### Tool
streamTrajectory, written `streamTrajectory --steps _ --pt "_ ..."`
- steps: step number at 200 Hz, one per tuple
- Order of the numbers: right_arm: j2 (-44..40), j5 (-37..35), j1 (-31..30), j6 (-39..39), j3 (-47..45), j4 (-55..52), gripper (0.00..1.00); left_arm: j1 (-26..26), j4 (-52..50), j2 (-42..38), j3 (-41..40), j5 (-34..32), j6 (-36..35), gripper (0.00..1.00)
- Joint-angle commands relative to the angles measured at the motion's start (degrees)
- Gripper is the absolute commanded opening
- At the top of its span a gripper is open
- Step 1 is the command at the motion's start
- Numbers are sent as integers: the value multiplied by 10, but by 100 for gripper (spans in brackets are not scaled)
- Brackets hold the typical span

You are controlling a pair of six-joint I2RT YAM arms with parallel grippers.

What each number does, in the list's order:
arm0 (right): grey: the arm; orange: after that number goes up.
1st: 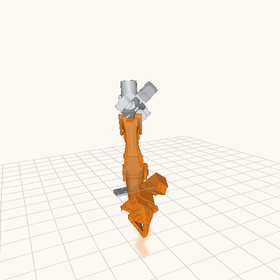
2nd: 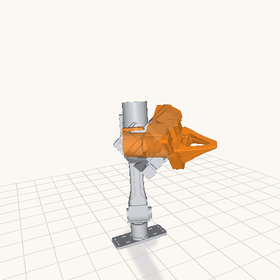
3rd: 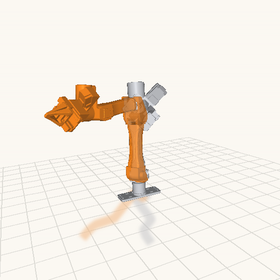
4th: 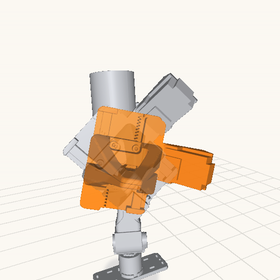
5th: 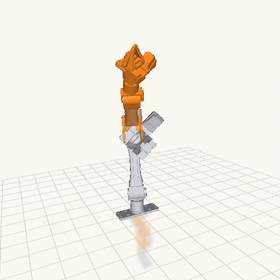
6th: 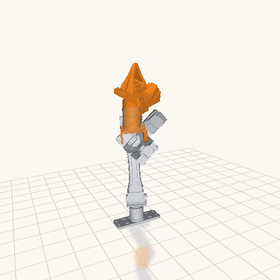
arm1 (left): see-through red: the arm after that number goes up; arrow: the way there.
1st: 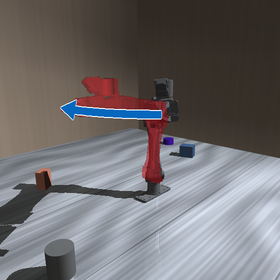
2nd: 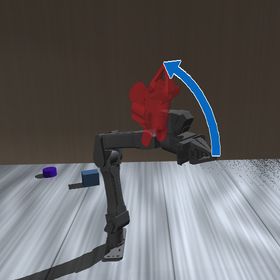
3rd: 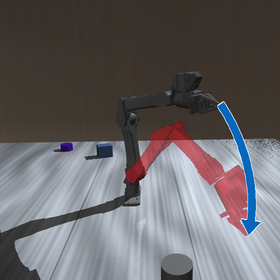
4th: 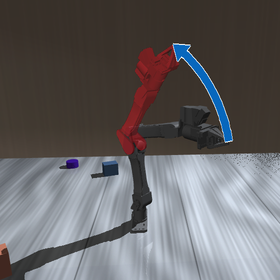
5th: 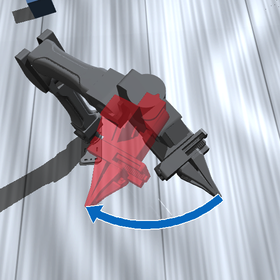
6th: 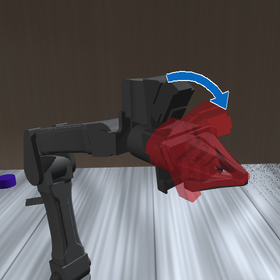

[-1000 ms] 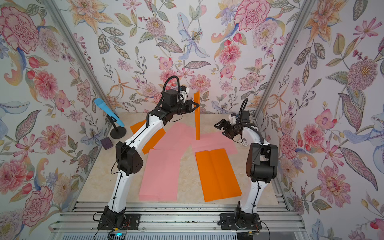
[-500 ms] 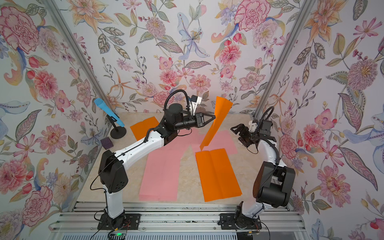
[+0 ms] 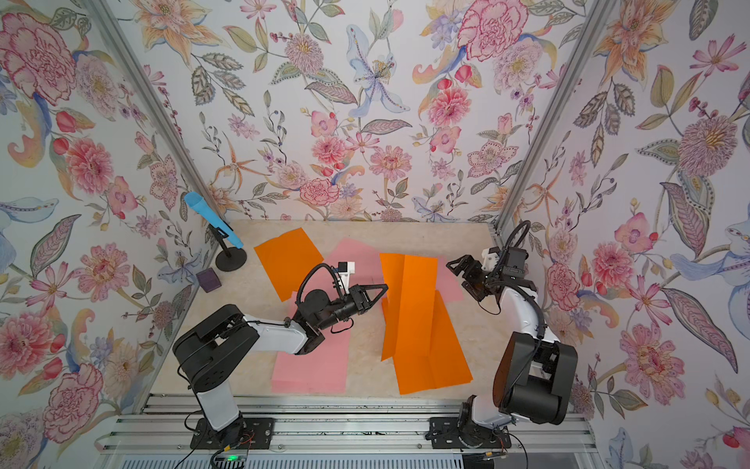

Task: Sort the scattered colored papers by color
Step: Place the colored paper.

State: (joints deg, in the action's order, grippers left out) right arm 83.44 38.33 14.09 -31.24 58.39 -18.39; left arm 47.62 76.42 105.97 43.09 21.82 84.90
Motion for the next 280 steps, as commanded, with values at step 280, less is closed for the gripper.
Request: streamTrajectory --steps 280 --pt "-210 177 176 -235 -303 346 100 92 172 99 129 -113 166 0"
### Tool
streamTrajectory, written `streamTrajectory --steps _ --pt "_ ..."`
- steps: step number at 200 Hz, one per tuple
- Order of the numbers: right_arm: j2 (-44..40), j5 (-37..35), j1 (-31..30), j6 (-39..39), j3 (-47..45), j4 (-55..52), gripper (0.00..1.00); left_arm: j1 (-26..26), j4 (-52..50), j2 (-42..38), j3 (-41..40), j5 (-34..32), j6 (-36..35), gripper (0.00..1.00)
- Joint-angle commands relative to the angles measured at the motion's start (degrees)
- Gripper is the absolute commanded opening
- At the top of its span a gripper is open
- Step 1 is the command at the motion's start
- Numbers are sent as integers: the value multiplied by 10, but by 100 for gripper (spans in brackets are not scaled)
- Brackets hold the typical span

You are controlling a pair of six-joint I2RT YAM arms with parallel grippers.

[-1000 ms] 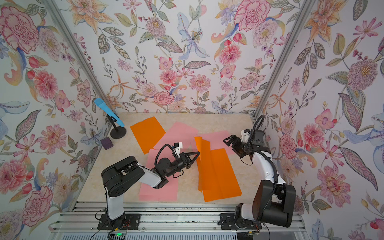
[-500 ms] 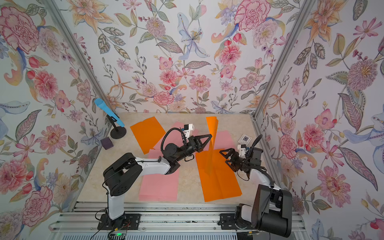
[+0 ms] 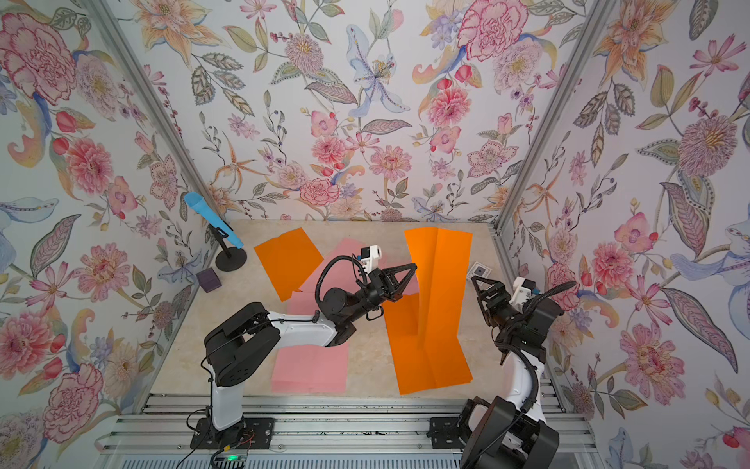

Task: Sort the scattered colored papers by color
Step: Place the colored paper.

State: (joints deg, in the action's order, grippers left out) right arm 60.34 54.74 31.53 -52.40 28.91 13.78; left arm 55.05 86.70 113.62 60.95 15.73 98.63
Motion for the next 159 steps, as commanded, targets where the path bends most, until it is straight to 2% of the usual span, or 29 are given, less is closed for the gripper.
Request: streamTrajectory --steps 1,26,51,81,98,159 --pt "21 13 1 -24 -7 25 100 18 69 24 -51 -53 28 0" --pt "32 12 -2 -22 3 23 100 35 11 30 -77 -67 0 0" --pt "28 2 -23 17 25 -34 100 41 -60 42 -88 -63 -2 0" --pt "9 -22 -47 55 33 -84 100 45 -48 81 -115 -61 42 0" --pt "4 -30 -52 70 38 -106 100 48 -79 81 -122 -54 31 0" --pt "15 -72 -97 125 56 -176 100 48 -82 89 -153 -63 42 0"
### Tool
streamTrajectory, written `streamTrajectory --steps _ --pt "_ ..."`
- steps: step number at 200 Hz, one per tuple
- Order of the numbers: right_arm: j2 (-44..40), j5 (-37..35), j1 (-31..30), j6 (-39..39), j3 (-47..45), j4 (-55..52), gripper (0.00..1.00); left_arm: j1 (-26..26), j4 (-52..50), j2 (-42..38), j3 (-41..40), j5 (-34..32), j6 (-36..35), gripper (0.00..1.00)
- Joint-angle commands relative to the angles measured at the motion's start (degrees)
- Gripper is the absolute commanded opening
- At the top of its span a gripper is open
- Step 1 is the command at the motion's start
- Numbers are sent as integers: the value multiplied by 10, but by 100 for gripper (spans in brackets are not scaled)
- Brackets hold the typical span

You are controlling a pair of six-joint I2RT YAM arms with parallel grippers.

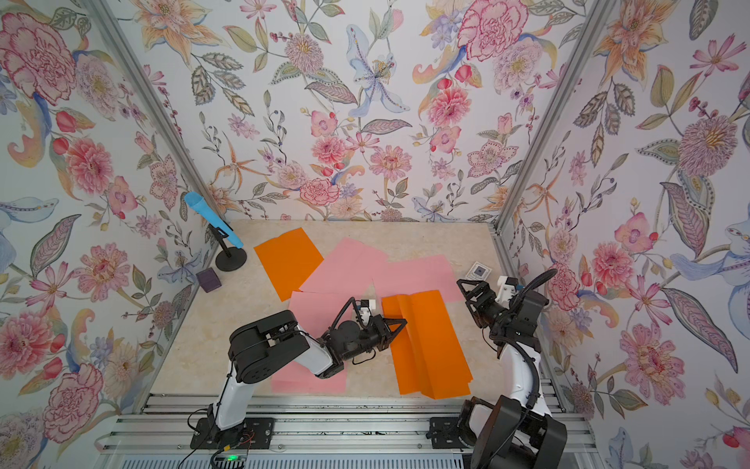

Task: Sort the scattered colored papers by color
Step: Place the colored paper.

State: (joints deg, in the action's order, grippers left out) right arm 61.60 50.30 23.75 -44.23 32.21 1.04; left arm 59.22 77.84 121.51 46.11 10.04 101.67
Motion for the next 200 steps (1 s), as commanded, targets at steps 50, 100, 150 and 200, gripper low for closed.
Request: streamTrajectory --steps 50,100,150,200 --pt "23 -37 -56 66 26 -64 100 -8 -9 34 17 -26 -17 0" --pt "28 -41 -70 81 37 -75 100 -25 -6 41 15 -45 -40 0" --pt "34 -48 -72 85 37 -76 100 -46 -3 18 -13 -32 -40 0" --pt "39 -51 -72 89 37 -76 100 -51 0 9 -33 -4 -36 0"
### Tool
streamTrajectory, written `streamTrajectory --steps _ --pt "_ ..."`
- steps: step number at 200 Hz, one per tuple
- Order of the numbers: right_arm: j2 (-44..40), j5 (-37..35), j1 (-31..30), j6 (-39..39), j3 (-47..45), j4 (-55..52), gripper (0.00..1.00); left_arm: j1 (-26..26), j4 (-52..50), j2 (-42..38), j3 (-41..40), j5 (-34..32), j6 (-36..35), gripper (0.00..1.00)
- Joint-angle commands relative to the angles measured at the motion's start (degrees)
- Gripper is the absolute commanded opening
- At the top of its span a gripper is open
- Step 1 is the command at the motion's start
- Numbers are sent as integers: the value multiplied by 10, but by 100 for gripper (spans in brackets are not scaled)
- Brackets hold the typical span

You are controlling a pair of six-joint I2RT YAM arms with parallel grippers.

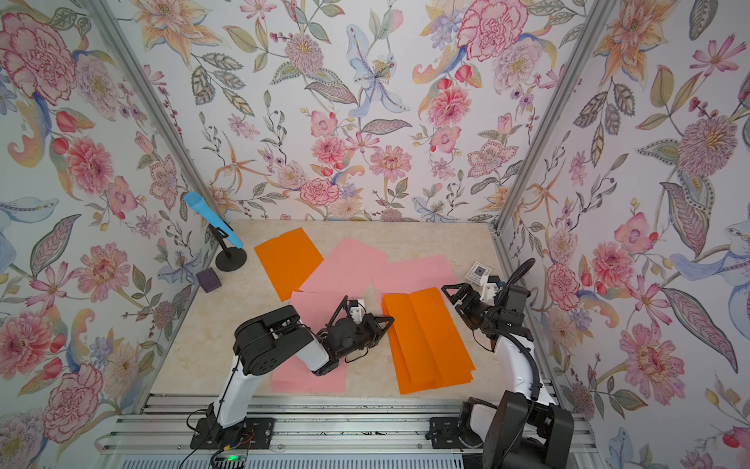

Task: Sort the scattered colored papers by color
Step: Place the colored paper.

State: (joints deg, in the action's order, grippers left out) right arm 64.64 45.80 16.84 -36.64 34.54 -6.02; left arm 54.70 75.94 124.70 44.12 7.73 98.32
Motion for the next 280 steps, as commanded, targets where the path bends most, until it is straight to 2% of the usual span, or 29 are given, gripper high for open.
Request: streamTrajectory --steps 1,36,40,63,74,79,80,81,82,86,118,141,159,182,217,249,280 --pt "9 -7 -3 13 13 -6 100 -7 19 -22 -14 20 -3 0" --pt "10 -26 -4 24 17 -22 100 -25 35 -17 -16 65 12 0" --pt "12 -30 -4 26 17 -26 100 -27 33 -19 -15 72 12 3" --pt "30 -63 -8 49 27 -61 100 -37 -3 -39 -4 103 -9 36" --pt "39 -85 -10 58 28 -73 100 -40 -36 -54 7 114 -28 48" --pt "43 -92 -11 60 27 -75 100 -41 -53 -60 15 119 -37 67" --pt "44 -93 -10 61 27 -76 100 -41 -57 -62 17 121 -39 73" --pt "46 -94 -10 62 27 -76 100 -41 -61 -62 18 123 -41 86" --pt "46 -95 -10 63 27 -76 100 -41 -64 -63 20 124 -43 93" --pt "52 -99 -11 64 27 -78 100 -42 -77 -67 26 130 -49 99" --pt "95 -132 -13 70 29 -86 100 -44 -172 -105 45 135 -101 100" --pt "116 -156 -10 69 33 -86 100 -49 -285 -151 31 99 -169 100" --pt "130 -165 -9 66 39 -86 100 -59 -325 -187 -1 66 -194 100" --pt "140 -175 -9 65 42 -84 100 -68 -328 -199 -19 62 -199 100" --pt "162 -171 -8 48 42 -55 100 -68 -327 -161 30 93 -217 100" --pt "195 -143 -8 37 61 -44 100 -68 -332 -131 67 116 -209 100" --pt "219 -128 -3 36 70 -41 100 -77 -313 -112 57 123 -189 100"
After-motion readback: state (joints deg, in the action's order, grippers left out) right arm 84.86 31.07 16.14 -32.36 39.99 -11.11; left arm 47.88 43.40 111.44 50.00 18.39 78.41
